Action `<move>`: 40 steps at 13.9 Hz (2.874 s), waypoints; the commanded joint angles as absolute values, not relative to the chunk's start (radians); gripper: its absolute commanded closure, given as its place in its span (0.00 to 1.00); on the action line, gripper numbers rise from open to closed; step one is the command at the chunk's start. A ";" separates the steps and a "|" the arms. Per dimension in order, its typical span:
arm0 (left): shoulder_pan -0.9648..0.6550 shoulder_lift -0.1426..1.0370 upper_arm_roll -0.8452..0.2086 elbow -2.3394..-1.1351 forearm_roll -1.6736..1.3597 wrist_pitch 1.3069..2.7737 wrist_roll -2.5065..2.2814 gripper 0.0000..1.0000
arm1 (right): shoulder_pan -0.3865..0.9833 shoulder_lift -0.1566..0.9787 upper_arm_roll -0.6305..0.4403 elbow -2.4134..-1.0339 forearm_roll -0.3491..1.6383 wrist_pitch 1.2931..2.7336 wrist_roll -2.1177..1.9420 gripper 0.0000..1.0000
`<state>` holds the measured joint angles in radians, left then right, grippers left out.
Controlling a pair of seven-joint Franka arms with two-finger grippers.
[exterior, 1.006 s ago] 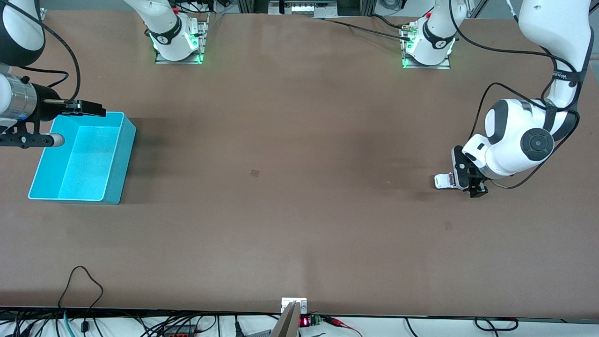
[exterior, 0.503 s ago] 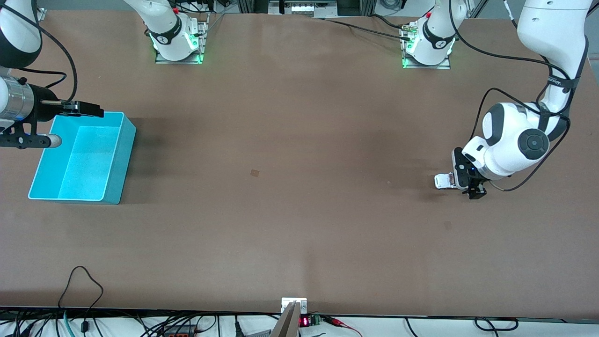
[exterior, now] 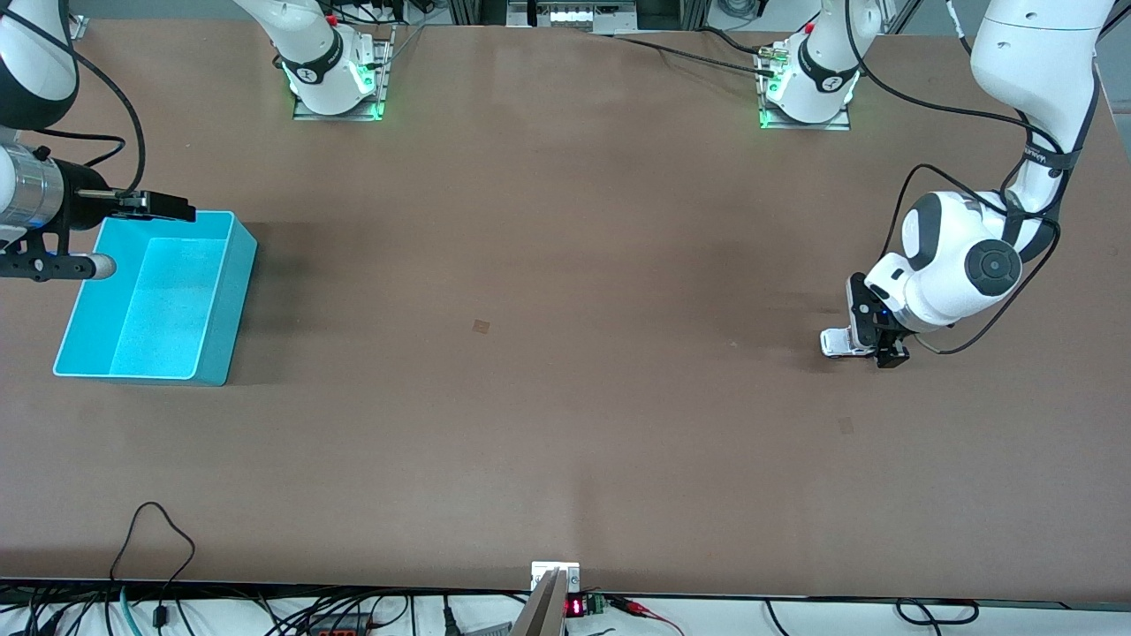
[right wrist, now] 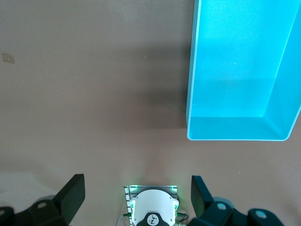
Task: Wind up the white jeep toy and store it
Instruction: 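Move the left gripper down over the white toy jeep, then close the left gripper on the jeep and press it down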
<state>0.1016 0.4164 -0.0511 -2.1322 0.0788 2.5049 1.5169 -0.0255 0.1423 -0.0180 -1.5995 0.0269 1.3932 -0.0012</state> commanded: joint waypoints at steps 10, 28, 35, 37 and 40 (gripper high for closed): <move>0.127 0.429 -0.054 -2.183 0.089 2.595 1.539 0.03 | -0.029 0.146 -0.014 -1.586 0.044 1.376 -0.003 0.00; 0.126 0.437 -0.054 -2.168 0.109 2.611 1.601 0.76 | -0.028 0.146 -0.014 -1.588 0.046 1.371 -0.003 0.00; 0.130 0.465 -0.054 -2.168 0.095 2.611 1.588 0.87 | -0.028 0.146 -0.012 -1.588 0.044 1.371 -0.002 0.00; 0.138 0.477 -0.054 -2.166 0.094 2.612 1.588 0.91 | -0.028 0.146 -0.012 -1.588 0.046 1.371 -0.003 0.00; 0.146 0.477 -0.054 -2.138 0.104 2.612 1.589 0.93 | -0.028 0.146 -0.012 -1.588 0.045 1.370 -0.003 0.00</move>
<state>0.1306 0.4416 -0.0508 -2.1721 0.0821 2.6051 1.5835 -0.0241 0.1425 -0.0158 -1.5995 0.0297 1.3874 -0.0012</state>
